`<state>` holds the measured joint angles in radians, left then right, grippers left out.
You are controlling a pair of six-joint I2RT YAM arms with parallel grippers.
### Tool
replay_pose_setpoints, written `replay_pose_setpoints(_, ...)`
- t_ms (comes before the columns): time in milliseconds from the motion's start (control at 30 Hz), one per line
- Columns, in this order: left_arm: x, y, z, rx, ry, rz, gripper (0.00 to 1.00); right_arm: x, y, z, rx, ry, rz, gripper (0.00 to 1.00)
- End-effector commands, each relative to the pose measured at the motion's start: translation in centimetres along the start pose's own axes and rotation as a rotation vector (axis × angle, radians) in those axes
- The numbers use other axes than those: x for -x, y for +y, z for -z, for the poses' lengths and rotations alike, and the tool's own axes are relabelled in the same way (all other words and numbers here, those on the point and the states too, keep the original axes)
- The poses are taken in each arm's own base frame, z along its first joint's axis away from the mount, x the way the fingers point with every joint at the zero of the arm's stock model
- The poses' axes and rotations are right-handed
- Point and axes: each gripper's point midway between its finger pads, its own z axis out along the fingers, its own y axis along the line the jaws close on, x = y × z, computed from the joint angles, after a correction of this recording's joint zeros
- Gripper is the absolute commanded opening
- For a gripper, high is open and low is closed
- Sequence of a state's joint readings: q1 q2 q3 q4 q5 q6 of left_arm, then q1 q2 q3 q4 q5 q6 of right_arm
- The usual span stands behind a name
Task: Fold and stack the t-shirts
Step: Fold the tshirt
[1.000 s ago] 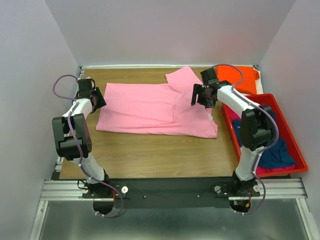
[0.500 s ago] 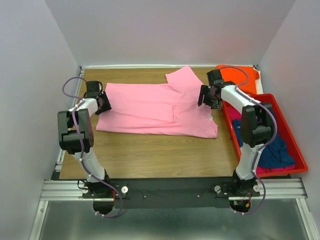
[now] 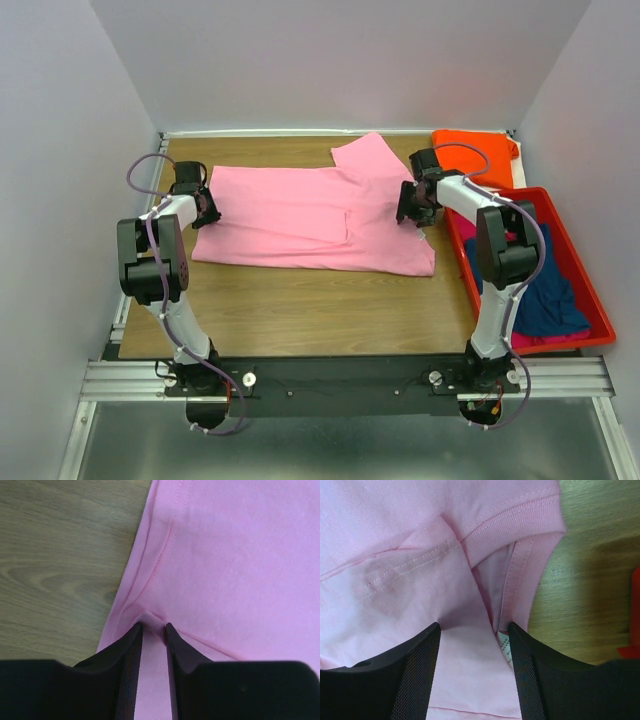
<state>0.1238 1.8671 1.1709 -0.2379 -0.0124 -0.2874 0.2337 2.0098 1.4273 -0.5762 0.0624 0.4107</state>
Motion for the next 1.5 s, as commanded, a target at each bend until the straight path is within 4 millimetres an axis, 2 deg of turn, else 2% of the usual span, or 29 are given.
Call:
replay_pose_setpoints(0, 0.3, 0.7, -0.4, 0.047, 0.011, -0.014, 0.33, -1.7, -0.4, -2.0, -0.015, 0.05, 0.005, 0.63)
replay_pose_setpoints(200, 0.3, 1.0, -0.4, 0.07, 0.023, -0.017, 0.08, -2.9, -1.5, -3.0, -0.065, 0.074, 0.0, 0.61)
replay_pose_setpoints(467, 0.6, 1.8, -0.2, 0.116, 0.029, -0.027, 0.05, -3.6, -2.5, -3.5, -0.114, 0.084, -0.012, 0.58)
replay_pose_setpoints(567, 0.7, 2.0, -0.1, 0.128, 0.034, -0.028, 0.01, -3.8, -2.7, -3.6, -0.118, 0.088, -0.019, 0.57)
replay_pose_setpoints(800, 0.2, 2.1, 0.1, 0.129, 0.053, -0.023, 0.01, -4.6, -3.0, -4.2, -0.133, 0.11, -0.018, 0.57)
replay_pose_setpoints(1067, 1.0, 2.6, 0.3, 0.137, 0.042, -0.013, 0.08, -5.0, -3.2, -4.4, -0.138, 0.121, -0.016, 0.57)
replay_pose_setpoints(1467, 2.1, 3.5, 0.3, 0.17, 0.037, -0.014, 0.08, -5.5, -3.4, -4.6, -0.148, 0.131, -0.018, 0.57)
